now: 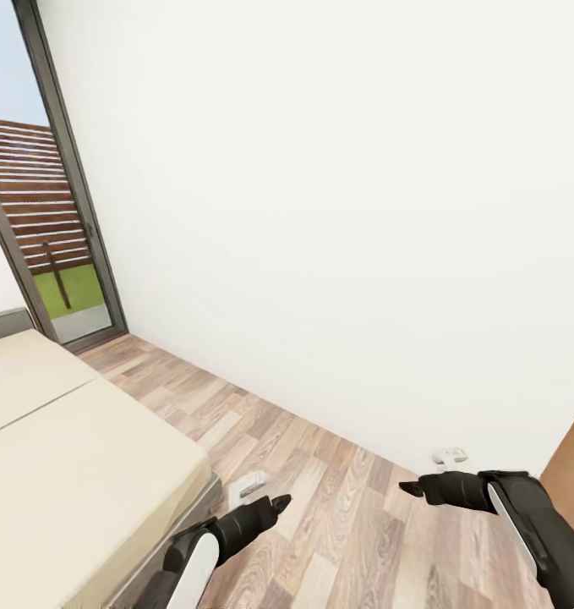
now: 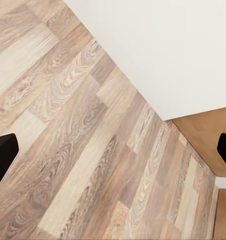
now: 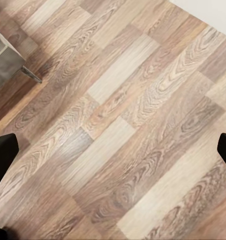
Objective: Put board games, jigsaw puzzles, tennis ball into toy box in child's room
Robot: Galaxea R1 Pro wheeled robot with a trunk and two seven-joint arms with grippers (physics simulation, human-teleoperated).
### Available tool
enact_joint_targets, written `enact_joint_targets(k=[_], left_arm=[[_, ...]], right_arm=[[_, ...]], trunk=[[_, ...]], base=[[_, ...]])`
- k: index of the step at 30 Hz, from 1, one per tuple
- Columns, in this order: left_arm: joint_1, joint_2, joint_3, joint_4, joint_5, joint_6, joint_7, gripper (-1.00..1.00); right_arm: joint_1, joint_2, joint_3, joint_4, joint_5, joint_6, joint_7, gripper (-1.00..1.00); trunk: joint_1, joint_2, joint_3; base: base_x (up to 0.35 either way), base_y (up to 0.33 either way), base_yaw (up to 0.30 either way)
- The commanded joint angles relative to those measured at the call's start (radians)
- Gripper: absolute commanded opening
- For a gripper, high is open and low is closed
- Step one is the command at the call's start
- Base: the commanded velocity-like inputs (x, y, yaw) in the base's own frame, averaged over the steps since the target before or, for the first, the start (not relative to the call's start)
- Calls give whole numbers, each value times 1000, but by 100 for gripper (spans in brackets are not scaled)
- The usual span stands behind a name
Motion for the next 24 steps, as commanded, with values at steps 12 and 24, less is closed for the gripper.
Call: enact_joint_targets(k=[12, 24], left_arm=[[3, 1, 0, 2, 5, 3, 8, 100], [4, 1, 1, 6, 6, 2, 8, 100]], right_arm=[[0, 0, 3, -1, 0, 6, -42, 100], [1, 1, 7, 0, 3, 5, -50, 100]], trunk=[[0, -1, -3], [0, -1, -4]], base=[[0, 0, 282], [0, 0, 283]])
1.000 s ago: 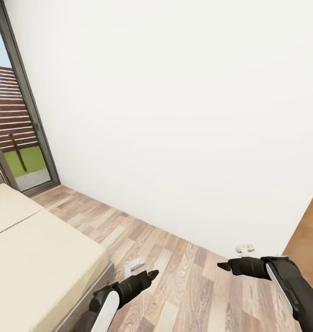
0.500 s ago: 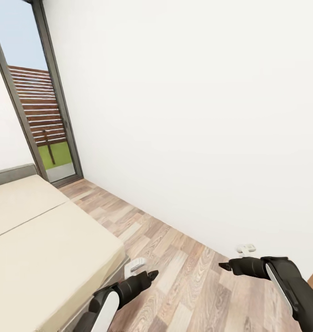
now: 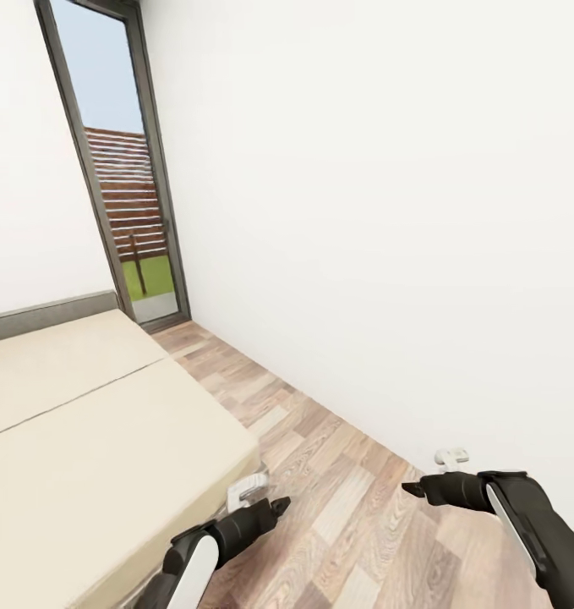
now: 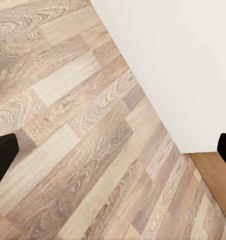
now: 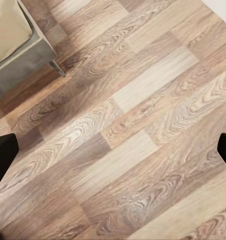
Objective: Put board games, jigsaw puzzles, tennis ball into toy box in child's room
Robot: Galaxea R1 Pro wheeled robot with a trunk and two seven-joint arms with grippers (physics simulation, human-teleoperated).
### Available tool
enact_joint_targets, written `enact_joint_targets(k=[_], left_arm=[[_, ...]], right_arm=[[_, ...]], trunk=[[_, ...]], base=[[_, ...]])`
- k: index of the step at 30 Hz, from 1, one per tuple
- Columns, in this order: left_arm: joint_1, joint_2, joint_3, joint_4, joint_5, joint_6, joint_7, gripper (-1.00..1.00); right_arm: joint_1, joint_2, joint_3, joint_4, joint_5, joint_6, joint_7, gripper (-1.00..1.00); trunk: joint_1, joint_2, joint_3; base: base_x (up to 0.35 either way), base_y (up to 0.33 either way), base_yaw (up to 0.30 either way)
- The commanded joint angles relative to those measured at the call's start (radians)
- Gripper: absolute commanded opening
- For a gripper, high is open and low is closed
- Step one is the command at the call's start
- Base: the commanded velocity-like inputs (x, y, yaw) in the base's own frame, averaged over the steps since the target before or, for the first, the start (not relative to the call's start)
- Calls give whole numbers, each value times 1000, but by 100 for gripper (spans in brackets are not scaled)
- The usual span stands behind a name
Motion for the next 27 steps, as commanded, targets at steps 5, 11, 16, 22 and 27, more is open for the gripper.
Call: enact_joint_targets(k=[5, 11, 16, 22, 27], left_arm=[[-1, 0, 2, 2, 13, 4, 7, 100], [-1, 0, 5, 4, 16, 4, 7, 100], [-1, 0, 7, 4, 16, 4, 7, 100], [-1, 0, 7, 4, 17, 3, 8, 100], [-1, 0, 7, 4, 17, 4, 8, 100]], right_arm=[[0, -1, 0, -1, 1, 6, 3, 100], [0, 0, 1, -1, 3, 6, 3, 100], [0, 0, 2, 0, 3, 6, 3, 100], [0, 1, 2, 0, 3, 6, 0, 100], [0, 1, 2, 0, 3, 6, -2, 100]], trunk=[[0, -1, -1], [0, -1, -1], [0, -1, -1], [0, -1, -1], [0, -1, -1]], base=[[0, 26, 283], [0, 151, 283], [0, 235, 283], [0, 268, 283], [0, 285, 283]])
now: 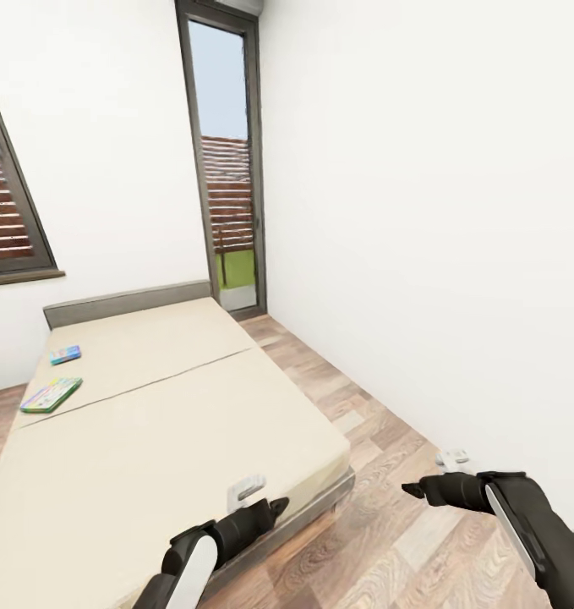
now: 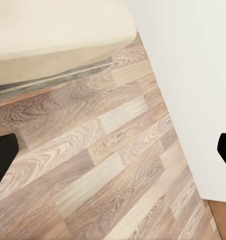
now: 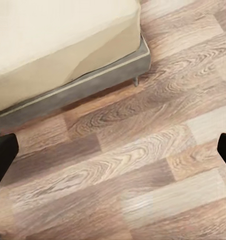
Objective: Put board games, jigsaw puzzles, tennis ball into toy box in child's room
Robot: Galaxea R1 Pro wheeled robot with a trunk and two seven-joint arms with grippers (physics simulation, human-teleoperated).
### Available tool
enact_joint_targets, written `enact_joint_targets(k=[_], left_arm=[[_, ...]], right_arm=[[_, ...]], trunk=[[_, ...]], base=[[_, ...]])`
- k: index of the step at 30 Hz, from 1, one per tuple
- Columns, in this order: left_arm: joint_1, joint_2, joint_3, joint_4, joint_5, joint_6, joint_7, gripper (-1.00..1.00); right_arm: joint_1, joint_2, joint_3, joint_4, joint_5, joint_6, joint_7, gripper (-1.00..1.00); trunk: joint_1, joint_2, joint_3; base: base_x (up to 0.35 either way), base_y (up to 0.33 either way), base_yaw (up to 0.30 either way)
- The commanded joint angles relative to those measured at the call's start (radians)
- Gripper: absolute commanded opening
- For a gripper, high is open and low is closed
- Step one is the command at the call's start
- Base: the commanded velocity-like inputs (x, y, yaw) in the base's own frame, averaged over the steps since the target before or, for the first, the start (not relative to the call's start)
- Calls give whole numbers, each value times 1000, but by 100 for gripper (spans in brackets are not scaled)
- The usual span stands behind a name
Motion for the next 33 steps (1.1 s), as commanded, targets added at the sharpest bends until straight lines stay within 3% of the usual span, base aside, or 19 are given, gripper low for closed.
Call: enact_joint_targets(k=[1, 33], left_arm=[[-1, 0, -1, -1, 10, 3, 7, 100], [-1, 0, -1, -1, 10, 3, 7, 100]], right_arm=[[0, 0, -2, -2, 0, 7, 4, 100], [0, 0, -2, -1, 0, 7, 3, 100]], trunk=[[0, -1, -1], [0, -1, -1]], base=[[0, 287, 283], [0, 303, 283]])
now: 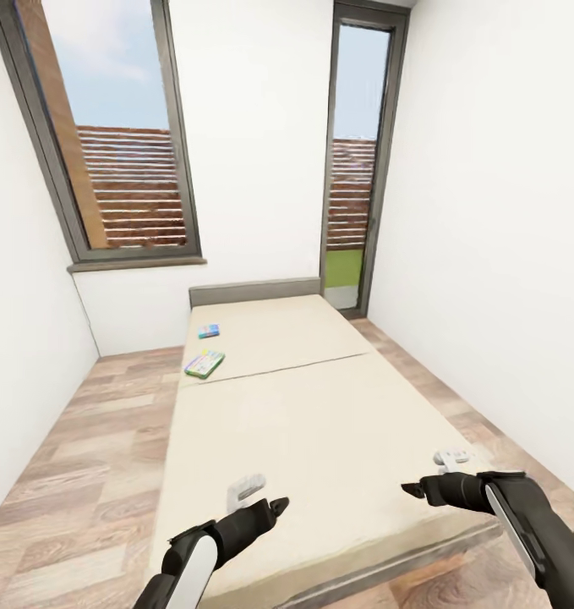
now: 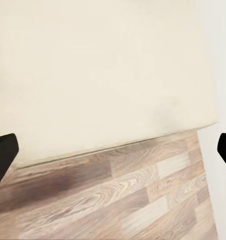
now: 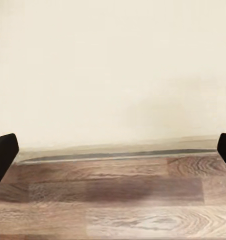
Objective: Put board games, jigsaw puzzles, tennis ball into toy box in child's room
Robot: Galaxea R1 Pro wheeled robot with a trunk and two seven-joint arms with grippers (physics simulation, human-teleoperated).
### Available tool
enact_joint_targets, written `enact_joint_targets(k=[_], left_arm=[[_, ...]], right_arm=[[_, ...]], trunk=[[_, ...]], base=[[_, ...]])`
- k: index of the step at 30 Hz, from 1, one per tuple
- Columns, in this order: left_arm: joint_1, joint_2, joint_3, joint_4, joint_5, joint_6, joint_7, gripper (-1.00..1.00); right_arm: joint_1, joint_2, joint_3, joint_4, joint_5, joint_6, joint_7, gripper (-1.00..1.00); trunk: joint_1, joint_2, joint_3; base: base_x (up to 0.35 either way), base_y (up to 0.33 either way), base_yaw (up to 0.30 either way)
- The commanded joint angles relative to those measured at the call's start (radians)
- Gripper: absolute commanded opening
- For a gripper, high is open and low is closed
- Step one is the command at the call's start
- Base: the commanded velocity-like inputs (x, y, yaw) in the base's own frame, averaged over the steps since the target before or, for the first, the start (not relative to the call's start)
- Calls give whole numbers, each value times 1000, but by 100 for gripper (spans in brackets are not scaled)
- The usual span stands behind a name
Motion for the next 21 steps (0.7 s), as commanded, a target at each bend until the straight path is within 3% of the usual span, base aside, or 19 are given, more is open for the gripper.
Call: enact_joint_targets(k=[1, 9, 21], left_arm=[[-1, 0, -1, -1, 10, 3, 7, 100], [-1, 0, -1, -1, 10, 3, 7, 100], [-1, 0, -5, -1, 9, 3, 8, 100]], right_arm=[[0, 0, -2, -2, 0, 7, 4, 100], [0, 0, -2, -2, 0, 7, 4, 100], [0, 0, -2, -2, 0, 7, 4, 100]], trunk=[[0, -1, -1], [0, -1, -1], [0, -1, -1]], base=[[0, 313, 283], [0, 263, 283], [0, 64, 283]])
